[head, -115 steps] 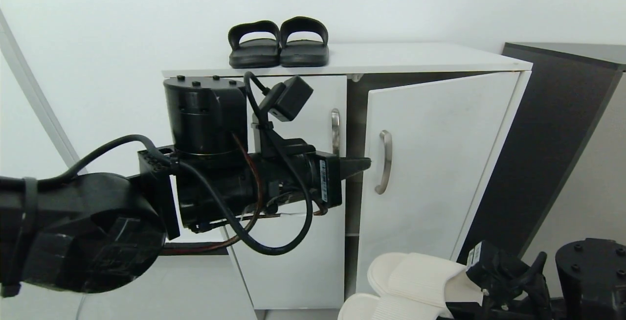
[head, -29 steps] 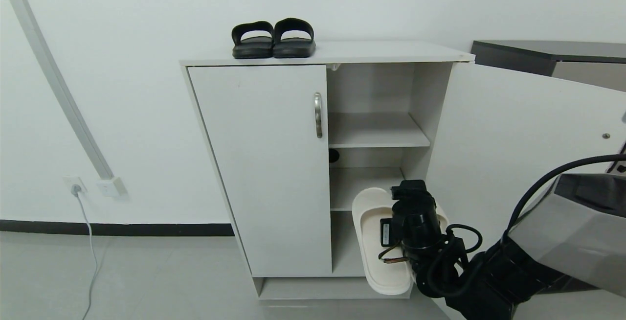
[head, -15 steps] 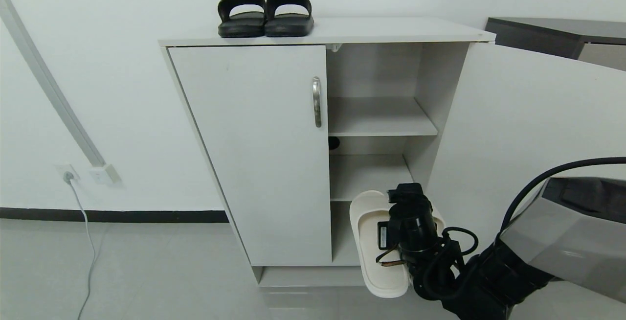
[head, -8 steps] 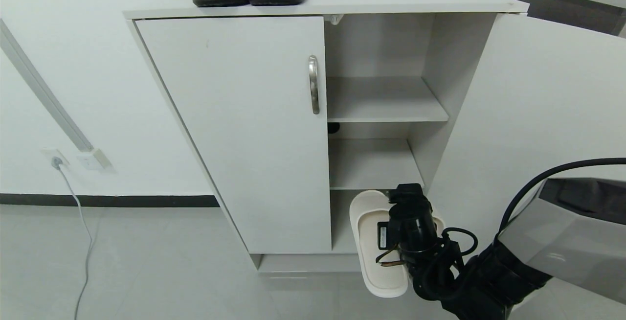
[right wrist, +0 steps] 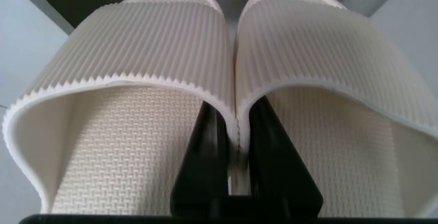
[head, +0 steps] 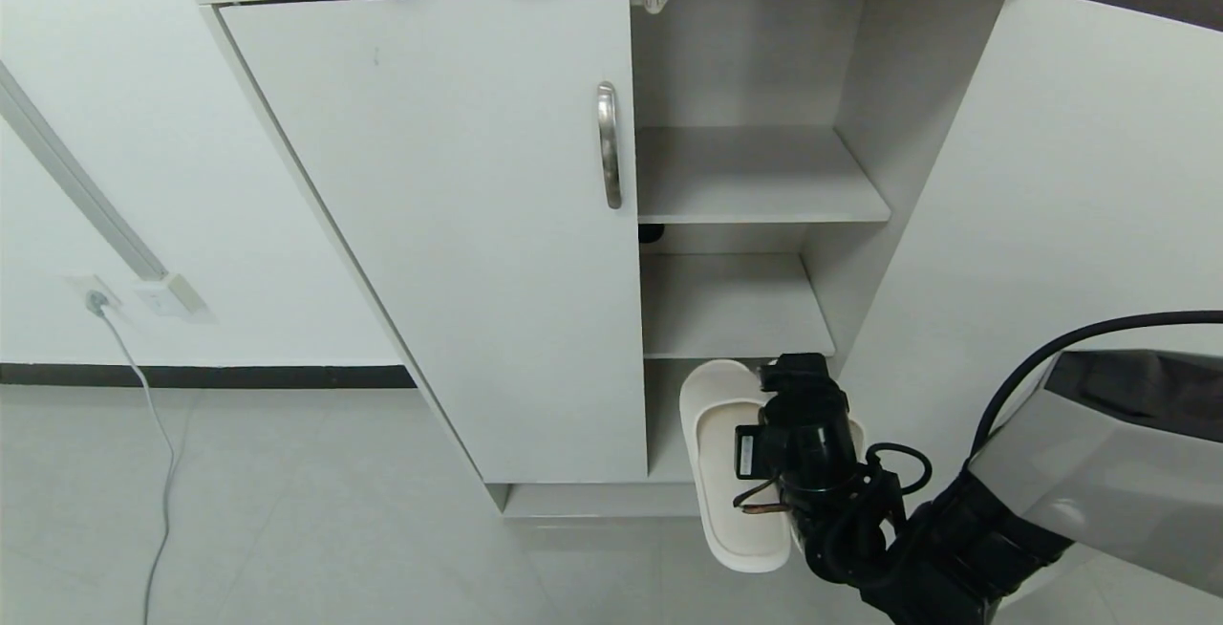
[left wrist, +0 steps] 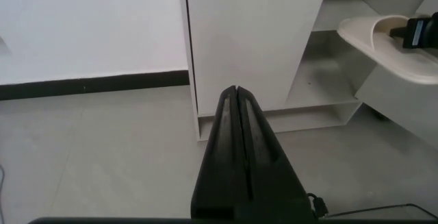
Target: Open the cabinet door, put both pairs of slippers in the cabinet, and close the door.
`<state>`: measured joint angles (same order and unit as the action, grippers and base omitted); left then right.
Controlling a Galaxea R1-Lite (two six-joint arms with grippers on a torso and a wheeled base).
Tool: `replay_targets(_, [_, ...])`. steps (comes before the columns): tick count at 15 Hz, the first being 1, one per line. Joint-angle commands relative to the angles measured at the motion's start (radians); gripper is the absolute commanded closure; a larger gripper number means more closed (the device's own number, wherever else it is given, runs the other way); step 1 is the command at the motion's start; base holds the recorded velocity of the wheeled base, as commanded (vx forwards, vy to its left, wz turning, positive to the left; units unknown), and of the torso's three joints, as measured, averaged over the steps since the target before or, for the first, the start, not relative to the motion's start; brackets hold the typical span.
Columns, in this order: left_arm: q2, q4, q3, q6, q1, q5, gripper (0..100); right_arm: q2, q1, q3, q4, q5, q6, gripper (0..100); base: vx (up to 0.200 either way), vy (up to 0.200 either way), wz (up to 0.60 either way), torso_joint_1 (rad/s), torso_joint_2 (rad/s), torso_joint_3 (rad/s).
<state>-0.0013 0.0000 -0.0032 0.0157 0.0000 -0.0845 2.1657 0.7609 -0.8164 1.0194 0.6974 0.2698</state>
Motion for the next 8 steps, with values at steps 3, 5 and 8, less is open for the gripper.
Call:
replay_targets(3, [0.001, 0.0, 0.0, 0.0, 0.0, 0.0, 100, 0.08, -0.015, 0.019, 0.186, -0.001, -0.063, 100, 0.0, 0.0, 0.0, 0.0, 0.0, 0.0])
replay_targets(5, [0.001, 0.0, 0.0, 0.0, 0.0, 0.0, 100, 0.131, -0.028, 0.023, 0.332, -0.004, -0.129, 100, 0.0, 0.0, 0.0, 0.0, 0.0, 0.0])
replay_targets(8, [0.001, 0.0, 0.0, 0.001, 0.0, 0.0, 100, 0.147, -0.032, 0.028, 0.392, -0.009, -0.162, 100, 0.0, 0.0, 0.0, 0.0, 0.0, 0.0])
